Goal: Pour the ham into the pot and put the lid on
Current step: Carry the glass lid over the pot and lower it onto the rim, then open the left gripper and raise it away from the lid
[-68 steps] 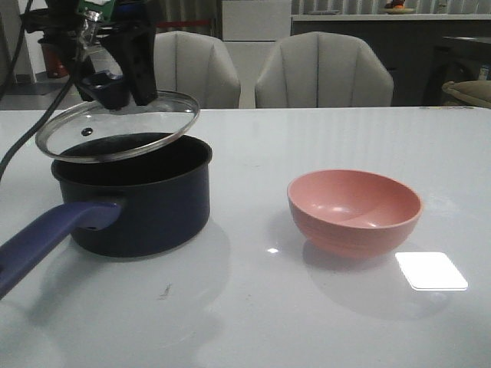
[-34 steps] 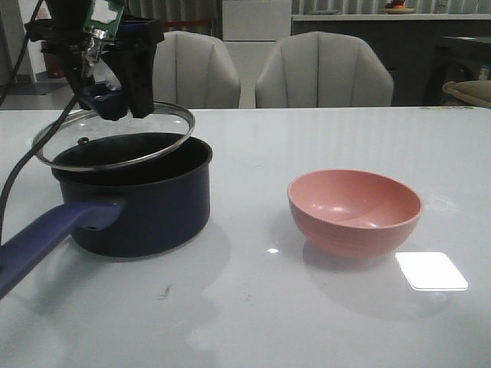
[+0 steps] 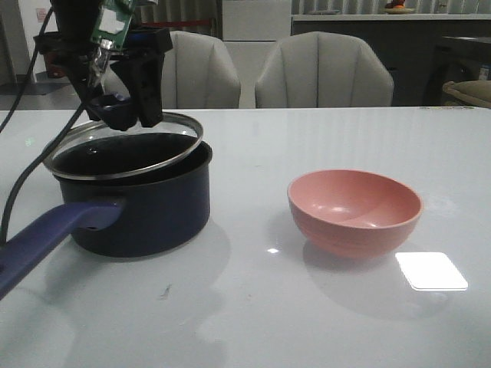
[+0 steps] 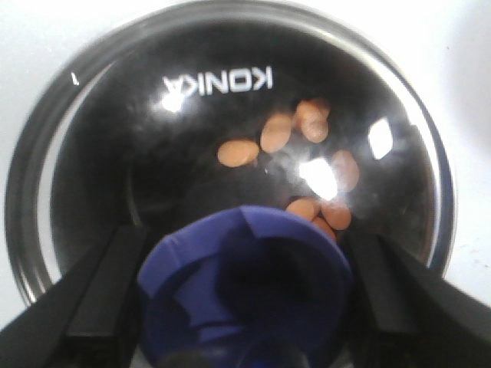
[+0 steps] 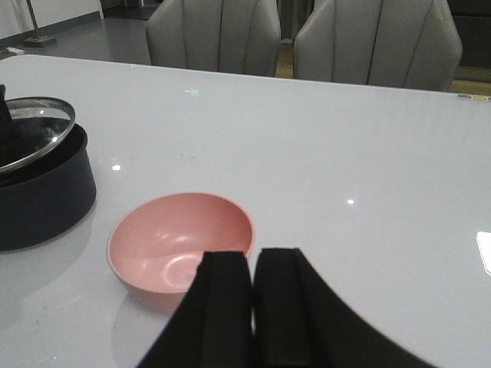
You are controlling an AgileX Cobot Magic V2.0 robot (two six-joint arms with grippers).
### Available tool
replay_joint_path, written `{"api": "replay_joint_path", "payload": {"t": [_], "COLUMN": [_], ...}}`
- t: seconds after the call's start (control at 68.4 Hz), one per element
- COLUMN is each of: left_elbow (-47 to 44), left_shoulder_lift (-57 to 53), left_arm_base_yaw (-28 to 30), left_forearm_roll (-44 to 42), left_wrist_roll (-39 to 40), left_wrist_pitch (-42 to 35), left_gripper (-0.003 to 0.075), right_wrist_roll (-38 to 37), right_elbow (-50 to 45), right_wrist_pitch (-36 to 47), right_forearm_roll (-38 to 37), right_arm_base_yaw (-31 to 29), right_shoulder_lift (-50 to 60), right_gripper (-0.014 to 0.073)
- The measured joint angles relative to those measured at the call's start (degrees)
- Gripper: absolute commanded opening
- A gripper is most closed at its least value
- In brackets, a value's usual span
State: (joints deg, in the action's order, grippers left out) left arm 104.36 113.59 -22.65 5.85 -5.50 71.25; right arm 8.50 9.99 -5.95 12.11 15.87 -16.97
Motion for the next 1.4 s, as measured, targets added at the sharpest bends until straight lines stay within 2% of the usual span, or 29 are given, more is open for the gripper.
{"api": "replay_joint_path", "payload": {"t": [0.453, 0.907, 1.185, 1.404], "left_elbow": [0.66, 0.66, 0.66, 0.66], "left_shoulder_lift": [1.24, 1.85, 1.85, 1.85], "left_arm_base_yaw": [0.00, -1.15, -2.46, -2.49], "left_forearm_roll": [1.07, 3.53, -0.85, -0.96], "left_wrist_roll": [-0.11, -0.32, 0.02, 0.16], "left_wrist_pitch": [0.00, -0.48, -0.82, -0.82], "left_gripper": [0.0430, 0.0430, 0.0430, 0.0430], "right_wrist_roll": [0.00, 0.00, 0.00, 0.00], "right_elbow": [0.00, 0.00, 0.00, 0.00], "right_wrist_pitch": [0.00, 0.00, 0.00, 0.00], "right_forearm_roll": [0.00, 0.00, 0.00, 0.00], "right_arm_base_yaw": [0.00, 0.00, 0.00, 0.00], "right_shoulder_lift": [0.00, 0.00, 0.00, 0.00], "right_gripper": [0.0167, 0.0167, 0.0167, 0.0167]}}
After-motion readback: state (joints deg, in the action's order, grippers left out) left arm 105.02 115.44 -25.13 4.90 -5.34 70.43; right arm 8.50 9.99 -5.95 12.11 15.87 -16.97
